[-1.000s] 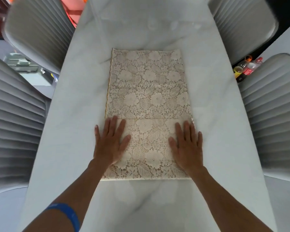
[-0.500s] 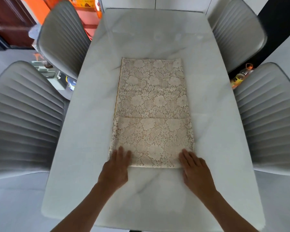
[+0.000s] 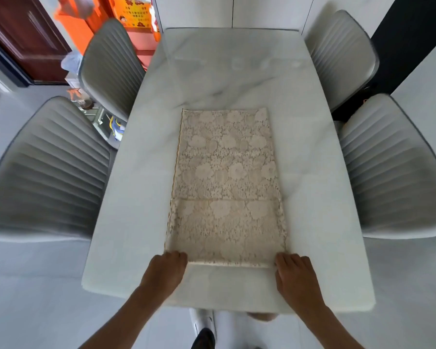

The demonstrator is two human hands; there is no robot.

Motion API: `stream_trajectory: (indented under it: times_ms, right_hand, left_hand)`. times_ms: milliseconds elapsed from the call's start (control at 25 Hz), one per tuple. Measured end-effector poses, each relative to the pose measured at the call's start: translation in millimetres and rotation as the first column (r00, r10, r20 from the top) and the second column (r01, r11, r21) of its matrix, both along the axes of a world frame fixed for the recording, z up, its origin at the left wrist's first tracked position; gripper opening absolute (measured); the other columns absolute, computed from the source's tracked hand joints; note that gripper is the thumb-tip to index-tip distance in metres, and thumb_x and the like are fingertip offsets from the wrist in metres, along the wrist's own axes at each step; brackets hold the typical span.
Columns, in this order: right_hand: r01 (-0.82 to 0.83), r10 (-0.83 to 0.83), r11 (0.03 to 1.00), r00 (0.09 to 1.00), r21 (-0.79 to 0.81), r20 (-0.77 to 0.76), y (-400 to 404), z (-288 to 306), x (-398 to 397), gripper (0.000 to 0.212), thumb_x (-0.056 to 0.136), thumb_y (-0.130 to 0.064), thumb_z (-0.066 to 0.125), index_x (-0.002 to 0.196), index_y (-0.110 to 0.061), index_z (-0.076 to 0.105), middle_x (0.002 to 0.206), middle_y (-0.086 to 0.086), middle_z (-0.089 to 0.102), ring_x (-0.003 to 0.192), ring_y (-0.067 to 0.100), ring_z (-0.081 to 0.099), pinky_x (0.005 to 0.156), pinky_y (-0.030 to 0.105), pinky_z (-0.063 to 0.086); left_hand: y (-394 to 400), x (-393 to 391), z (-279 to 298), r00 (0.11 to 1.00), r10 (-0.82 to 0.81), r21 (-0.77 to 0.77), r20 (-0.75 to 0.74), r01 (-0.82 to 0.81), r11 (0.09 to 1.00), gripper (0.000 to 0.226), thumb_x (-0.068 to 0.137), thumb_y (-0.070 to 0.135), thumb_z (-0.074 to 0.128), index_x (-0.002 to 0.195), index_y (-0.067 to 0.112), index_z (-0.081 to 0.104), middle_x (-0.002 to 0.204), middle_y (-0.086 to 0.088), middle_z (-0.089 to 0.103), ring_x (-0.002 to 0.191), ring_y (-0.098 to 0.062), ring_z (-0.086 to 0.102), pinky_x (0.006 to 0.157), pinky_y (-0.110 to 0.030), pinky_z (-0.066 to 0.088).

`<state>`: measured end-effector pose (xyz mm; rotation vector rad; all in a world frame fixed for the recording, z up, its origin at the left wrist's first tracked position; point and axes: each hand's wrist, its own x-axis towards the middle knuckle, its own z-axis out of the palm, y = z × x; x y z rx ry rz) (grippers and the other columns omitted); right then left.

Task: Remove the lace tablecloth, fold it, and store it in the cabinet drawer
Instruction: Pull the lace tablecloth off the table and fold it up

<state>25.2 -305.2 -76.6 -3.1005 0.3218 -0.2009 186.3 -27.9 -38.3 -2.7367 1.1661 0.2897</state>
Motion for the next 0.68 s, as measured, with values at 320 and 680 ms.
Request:
stream_trajectory:
  times_ms: [320,680]
  right_hand:
    - [0.062,-0.057,0.917,0.998,0.395,-0.026,14,85,-69,0.010,0.066,-0.011,0.063,0.066,-0.018,0.056,0.056,-0.006,0.056,0.057,0.018,0.054,0.063,0.030,0.048]
    - [0.190,-0.399,0.262,0.914,0.946,-0.074,-49,117,107,0.020,0.079,-0.012,0.075,0.091,-0.026,0.070,0.069,-0.011,0.067,0.061,0.004,0.055,0.055,0.019,0.045]
  left_hand:
    - [56,-71,76,0.905,0.338,-0.307,-0.258,-0.408,0.859,0.008,0.061,0.030,0.067,0.066,0.025,0.070,0.058,0.006,0.069,0.055,-0.015,0.063,0.056,-0.020,0.043]
    - [27,109,93,0.605,0.280,-0.419,-0.745,-0.751,0.510,0.007,0.080,0.021,0.077,0.074,0.025,0.074,0.078,0.011,0.074,0.072,-0.001,0.066,0.064,-0.020,0.045]
